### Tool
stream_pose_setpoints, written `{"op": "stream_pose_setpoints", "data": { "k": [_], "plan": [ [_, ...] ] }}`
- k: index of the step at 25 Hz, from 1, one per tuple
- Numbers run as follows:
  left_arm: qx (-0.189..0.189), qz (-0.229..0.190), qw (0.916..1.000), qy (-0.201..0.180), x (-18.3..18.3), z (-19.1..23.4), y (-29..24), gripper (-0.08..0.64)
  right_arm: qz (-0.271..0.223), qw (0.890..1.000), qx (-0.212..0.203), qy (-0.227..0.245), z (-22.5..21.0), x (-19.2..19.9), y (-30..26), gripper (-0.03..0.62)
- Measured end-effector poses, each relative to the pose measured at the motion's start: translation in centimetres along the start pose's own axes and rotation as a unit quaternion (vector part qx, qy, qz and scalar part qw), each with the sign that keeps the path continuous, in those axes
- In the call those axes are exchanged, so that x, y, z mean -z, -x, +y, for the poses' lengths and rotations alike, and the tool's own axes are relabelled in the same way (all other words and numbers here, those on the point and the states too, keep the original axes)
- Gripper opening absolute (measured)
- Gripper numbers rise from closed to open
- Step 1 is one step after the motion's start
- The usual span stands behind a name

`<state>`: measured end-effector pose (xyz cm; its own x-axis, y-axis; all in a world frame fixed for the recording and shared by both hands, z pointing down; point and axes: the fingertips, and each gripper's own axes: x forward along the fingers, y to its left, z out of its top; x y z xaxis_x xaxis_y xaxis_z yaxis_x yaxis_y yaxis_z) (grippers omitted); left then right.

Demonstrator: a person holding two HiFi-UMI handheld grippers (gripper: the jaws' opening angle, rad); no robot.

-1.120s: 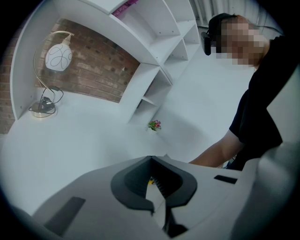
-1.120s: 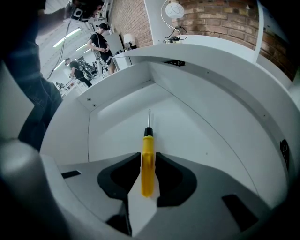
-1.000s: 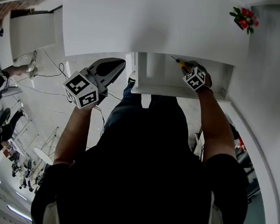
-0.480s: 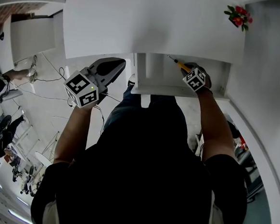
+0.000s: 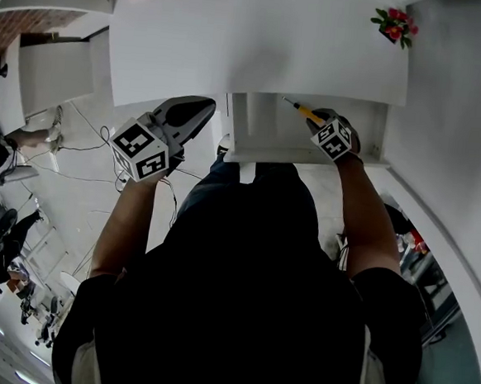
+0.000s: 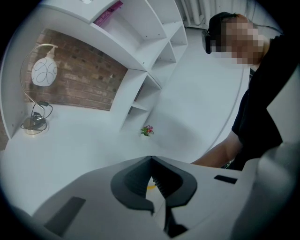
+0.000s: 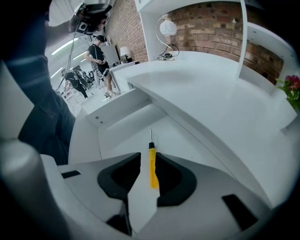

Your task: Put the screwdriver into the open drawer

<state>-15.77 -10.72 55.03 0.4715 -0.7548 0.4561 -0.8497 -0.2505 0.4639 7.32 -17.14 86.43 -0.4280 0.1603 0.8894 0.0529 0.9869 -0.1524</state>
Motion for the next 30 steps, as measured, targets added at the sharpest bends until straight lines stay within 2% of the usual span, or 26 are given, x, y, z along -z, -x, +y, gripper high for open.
{"op": "stream_pose_setpoints", "data": {
  "k": [19,25,30],
  "plan": [
    [0.049,-0.024,0.9971,-0.053,-2.7,-5.4,2.3,0.015,-0.068,0.993,0.093,-0.009,2.5,-4.3,10.7,0.084],
    [0.058,-0.024,0.9952,-0.075,-3.3,-6.7,3.9,0.015,-0.094,0.987,0.127,-0.009,3.7,-6.1,14.1,0.08],
    [0.077,-0.026,0.9936,-0.079,-3.7,-8.2,4.9,0.015,-0.123,0.979,0.16,-0.041,4.4,-7.1,17.7,0.044]
  ]
}}
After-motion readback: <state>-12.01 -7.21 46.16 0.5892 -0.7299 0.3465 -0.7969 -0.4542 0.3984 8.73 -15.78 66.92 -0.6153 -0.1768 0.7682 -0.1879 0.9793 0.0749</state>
